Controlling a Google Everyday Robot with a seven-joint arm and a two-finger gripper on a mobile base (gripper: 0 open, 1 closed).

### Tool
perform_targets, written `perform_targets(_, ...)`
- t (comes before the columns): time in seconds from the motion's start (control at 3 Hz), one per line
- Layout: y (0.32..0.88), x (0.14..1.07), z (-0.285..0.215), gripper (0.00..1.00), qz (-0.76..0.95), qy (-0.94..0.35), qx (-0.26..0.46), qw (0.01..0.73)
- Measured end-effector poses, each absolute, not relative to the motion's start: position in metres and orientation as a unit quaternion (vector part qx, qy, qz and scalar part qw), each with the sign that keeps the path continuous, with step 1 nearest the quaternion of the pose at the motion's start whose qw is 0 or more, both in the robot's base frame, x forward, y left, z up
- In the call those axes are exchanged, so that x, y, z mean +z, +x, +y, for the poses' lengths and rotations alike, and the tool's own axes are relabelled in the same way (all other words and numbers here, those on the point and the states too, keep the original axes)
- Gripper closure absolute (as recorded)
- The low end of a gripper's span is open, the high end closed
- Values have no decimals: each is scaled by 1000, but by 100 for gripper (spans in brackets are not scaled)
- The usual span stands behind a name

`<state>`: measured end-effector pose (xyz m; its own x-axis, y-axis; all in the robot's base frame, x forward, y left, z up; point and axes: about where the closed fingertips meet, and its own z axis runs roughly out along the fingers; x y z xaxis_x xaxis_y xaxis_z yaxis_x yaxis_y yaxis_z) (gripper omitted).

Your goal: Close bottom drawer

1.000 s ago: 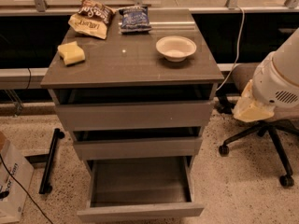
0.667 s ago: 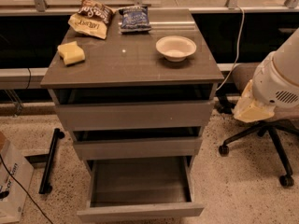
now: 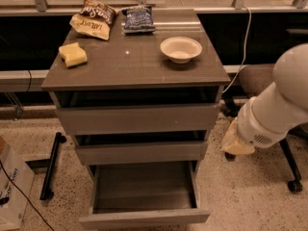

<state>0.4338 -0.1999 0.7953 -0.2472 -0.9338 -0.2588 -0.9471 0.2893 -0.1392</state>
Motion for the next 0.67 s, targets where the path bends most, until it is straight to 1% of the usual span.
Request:
perform_targets(0.33, 429, 713, -194, 100, 788, -594, 58, 149)
perform_targets(0.67, 426, 655, -193, 100, 792, -588, 78, 145)
